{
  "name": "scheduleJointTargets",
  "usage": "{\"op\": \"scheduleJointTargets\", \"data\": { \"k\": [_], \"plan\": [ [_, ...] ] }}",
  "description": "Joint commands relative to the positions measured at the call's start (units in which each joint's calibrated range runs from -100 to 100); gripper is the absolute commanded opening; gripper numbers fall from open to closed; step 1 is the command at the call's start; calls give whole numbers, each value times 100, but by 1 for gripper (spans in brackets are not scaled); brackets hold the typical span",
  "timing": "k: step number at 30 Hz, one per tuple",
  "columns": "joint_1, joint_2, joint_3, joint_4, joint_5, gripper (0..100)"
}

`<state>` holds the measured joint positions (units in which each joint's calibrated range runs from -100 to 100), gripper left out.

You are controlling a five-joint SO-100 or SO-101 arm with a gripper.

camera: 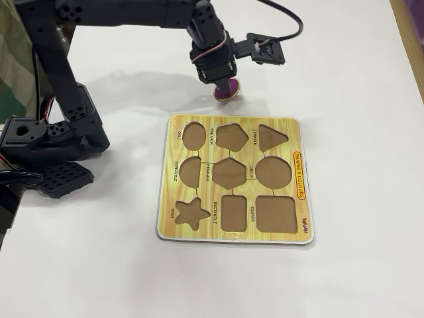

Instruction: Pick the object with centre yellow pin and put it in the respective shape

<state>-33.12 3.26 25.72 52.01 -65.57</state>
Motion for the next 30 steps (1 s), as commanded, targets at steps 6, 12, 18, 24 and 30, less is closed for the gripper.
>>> {"op": "scheduleJointTargets", "data": {
  "k": [6,12,18,24,30],
  "plan": [
    [40,-962,513,28,88,5],
    [177,-1448,576,546,668,5],
    [421,-1816,594,1194,1233,5],
    [538,-2293,1187,1454,1526,4],
    [558,-3021,2239,1411,1526,4]
  ]
}}
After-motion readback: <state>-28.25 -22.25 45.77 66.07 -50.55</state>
